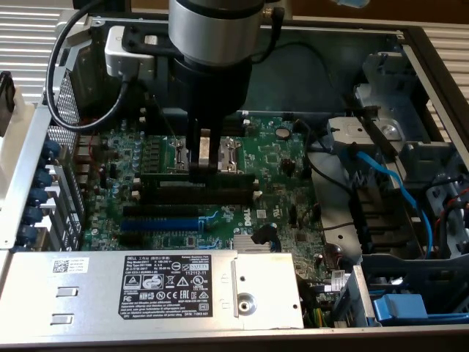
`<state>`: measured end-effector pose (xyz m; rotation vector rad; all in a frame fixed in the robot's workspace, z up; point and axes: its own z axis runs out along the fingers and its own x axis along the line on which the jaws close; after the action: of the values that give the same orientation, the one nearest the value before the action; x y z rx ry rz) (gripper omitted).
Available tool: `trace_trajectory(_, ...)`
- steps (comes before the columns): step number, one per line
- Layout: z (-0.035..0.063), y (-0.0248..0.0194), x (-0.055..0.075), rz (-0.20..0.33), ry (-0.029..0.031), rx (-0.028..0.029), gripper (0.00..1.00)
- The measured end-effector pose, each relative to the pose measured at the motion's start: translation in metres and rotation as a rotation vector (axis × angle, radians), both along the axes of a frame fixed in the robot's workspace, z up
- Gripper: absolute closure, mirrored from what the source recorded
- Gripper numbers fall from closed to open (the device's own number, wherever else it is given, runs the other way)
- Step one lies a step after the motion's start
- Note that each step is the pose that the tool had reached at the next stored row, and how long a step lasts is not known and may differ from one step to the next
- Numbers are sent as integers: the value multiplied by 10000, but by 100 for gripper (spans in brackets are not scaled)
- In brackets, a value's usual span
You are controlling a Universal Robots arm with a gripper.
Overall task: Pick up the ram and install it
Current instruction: 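Insert the ram into the slot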
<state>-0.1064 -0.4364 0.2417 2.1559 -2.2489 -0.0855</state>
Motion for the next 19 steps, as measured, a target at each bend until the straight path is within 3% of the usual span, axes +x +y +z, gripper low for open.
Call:
trace_trajectory(6,-1,2,-1,-1,-1,-24,88)
trace_trajectory(7,0,3,-2,-2,2,-63,88)
trace_trajectory(11,-1,42,-1,-2,4,-334,88)
trace_trajectory(13,-1,52,-1,1,4,-428,88)
trace_trajectory(15,-2,53,-1,28,3,-478,88)
trace_trajectory(19,-1,54,-1,88,2,-492,88)
